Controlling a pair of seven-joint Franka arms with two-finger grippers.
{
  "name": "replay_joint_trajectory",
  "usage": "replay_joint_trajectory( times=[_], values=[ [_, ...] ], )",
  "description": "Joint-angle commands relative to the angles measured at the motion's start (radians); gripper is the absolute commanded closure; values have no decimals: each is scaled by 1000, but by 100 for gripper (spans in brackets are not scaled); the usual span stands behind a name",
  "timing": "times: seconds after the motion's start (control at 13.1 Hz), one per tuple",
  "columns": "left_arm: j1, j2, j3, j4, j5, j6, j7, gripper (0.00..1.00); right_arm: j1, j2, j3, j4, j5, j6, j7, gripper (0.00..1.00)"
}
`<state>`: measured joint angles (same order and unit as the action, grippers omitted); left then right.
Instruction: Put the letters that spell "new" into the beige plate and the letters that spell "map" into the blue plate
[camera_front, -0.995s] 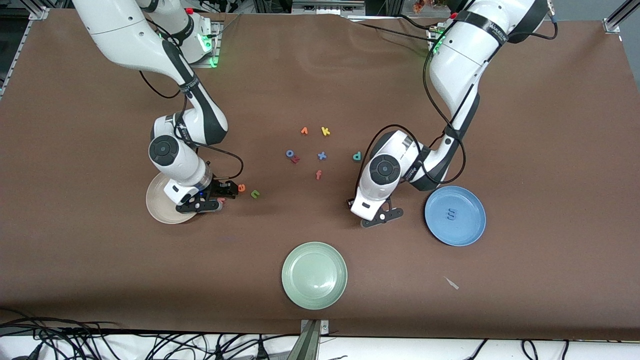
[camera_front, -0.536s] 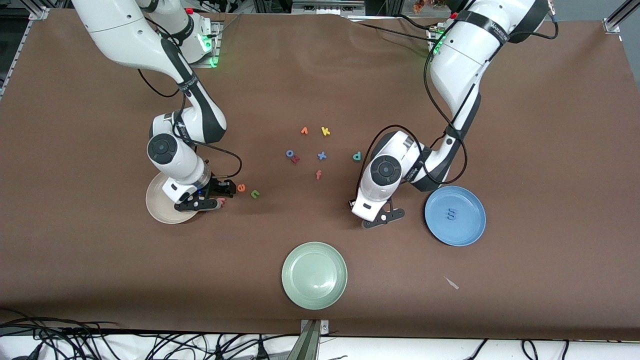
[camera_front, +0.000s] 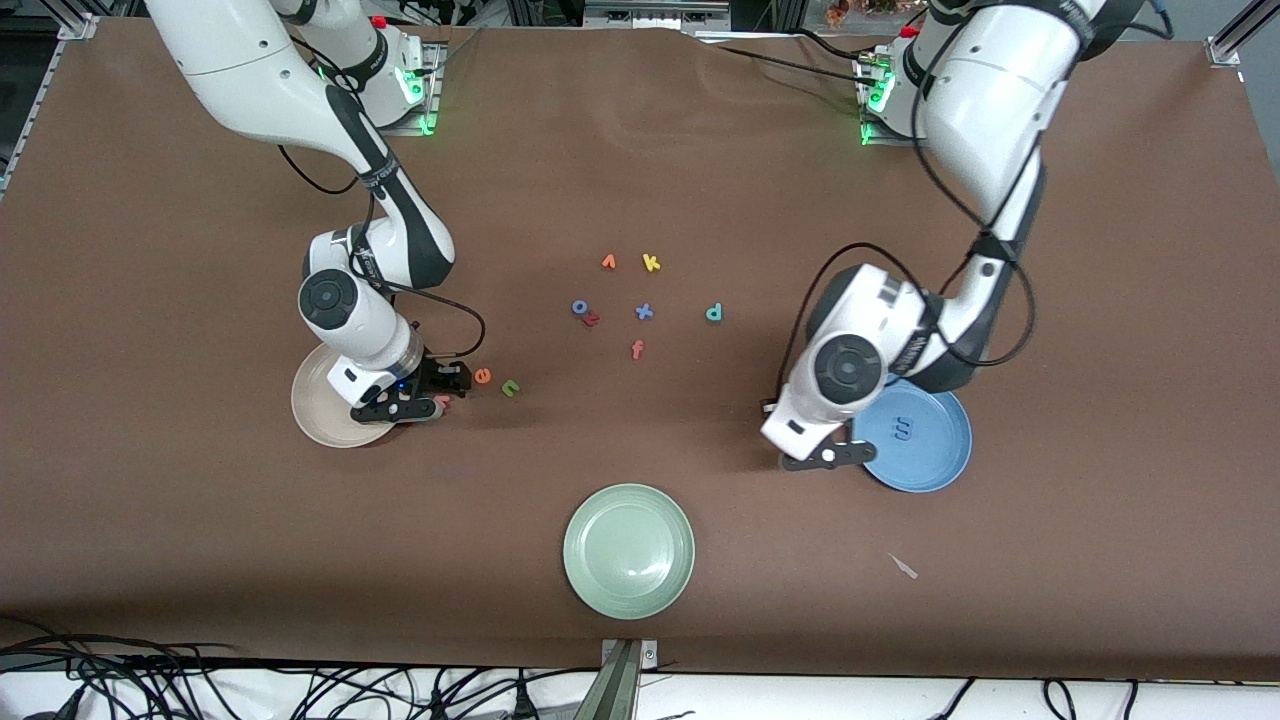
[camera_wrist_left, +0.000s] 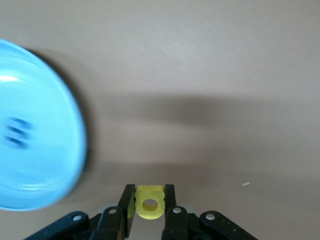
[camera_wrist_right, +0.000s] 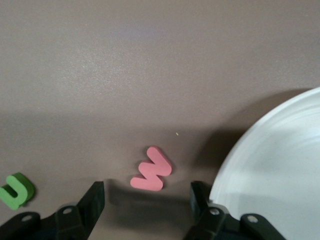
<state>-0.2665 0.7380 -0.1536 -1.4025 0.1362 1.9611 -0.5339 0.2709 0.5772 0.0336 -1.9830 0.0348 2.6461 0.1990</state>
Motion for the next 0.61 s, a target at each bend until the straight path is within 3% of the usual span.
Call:
replay_joint_trajectory(
  times=[0.0,0.23,0.38,0.54],
  values=[
    [82,-45,-7,-36,20,-53,234,100,-6,9,-4,15,4,14,-4,23],
    [147,-35,-7,-47,20,-41,409,98,-7,29,-6,39,5,15,-3,23],
    [170,-23,-7,-96,22,34,472,95,-6,33,-6,39,7,17,0,24],
    [173,-14,-7,-154,22,131,477,80,-6,41,-6,42,7,28,-1,27]
  ],
)
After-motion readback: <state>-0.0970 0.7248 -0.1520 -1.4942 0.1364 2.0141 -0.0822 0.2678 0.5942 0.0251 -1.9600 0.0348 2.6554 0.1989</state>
